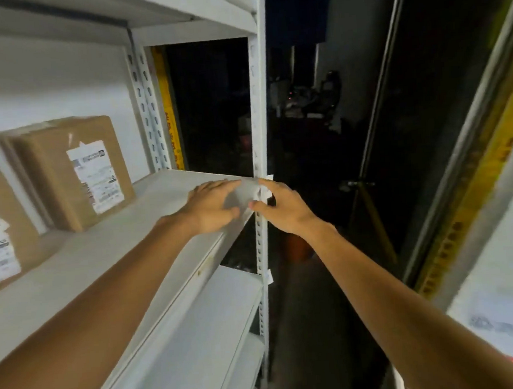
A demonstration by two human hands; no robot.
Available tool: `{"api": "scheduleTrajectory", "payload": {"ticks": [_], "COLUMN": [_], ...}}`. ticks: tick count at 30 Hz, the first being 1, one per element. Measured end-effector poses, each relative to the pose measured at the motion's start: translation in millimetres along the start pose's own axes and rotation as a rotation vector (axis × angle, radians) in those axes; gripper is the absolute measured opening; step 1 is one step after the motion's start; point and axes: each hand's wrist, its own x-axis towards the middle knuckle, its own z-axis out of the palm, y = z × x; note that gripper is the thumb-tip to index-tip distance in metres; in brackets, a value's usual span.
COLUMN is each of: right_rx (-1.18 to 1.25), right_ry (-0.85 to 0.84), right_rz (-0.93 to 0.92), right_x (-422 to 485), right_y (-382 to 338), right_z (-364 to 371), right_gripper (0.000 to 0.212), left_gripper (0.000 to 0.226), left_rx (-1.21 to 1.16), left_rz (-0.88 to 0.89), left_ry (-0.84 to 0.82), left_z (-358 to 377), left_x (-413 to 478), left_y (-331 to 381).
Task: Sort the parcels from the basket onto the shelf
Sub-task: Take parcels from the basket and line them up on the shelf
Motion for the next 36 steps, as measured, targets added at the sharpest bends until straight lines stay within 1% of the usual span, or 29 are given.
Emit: {"api": "scheduleTrajectory", "payload": {"ticks": [2,6,10,14,17,19,22,24,27,29,32,36], "right_rx": [-0.055,-0.068,-0.049,-0.024,-0.008,0.014,0.004,0.006,0.022,0.041,0.053,0.080], "right_ry": [0.016,0.072,0.142,0.183,0.213,0.209,0.189,0.187,0.180,0.175,0.149,0.115], "right_rz": [0.085,0.222,0.339,0.413,0.456,0.516,0.607,0.664,0.720,0.771,0.852,0.963], "right_x": [-29.1,-94.1,-169.1,-248.7,-314.1,-361.2,-425.7,-459.6,-494.0,-508.0,-521.1,-527.4], "right_y": [21.3,64.1,101.8,139.3,167.0,185.6,211.5,225.7,247.8,264.9,293.4,332.0], "right_z": [-24.3,-66.9,-93.6,-118.7,-133.4,-141.1,-153.2,-159.7,-165.6,-167.1,-166.8,-168.6], "right_gripper": [0.061,0.062,0.066,0.068,0.065,0.065,0.065,0.060,0.055,0.058,0.061,0.064], "left_gripper": [0.062,0.060,0.061,0.059,0.057,0.055,0.057,0.057,0.056,0.055,0.055,0.054], "left_rx": [-0.066,-0.182,-0.127,-0.199,-0.310,-0.375,-0.365,-0.356,-0.346,-0.331,-0.336,-0.360], "left_rz": [0.067,0.186,0.295,0.325,0.329,0.338,0.397,0.415,0.446,0.457,0.423,0.409], "left_ry": [-0.015,-0.133,-0.199,-0.303,-0.377,-0.426,-0.517,-0.566,-0.613,-0.656,-0.740,-0.805], "left_z": [14.4,43.4,76.6,117.4,152.4,176.5,212.1,233.9,268.6,295.0,334.9,384.8], "left_x": [-1.1,-12.8,-29.5,-52.7,-81.7,-103.3,-132.4,-147.5,-162.0,-165.4,-164.3,-152.9], "left_y": [33.7,93.2,152.2,214.4,256.8,281.6,313.9,332.5,357.5,370.0,385.0,402.0]}}
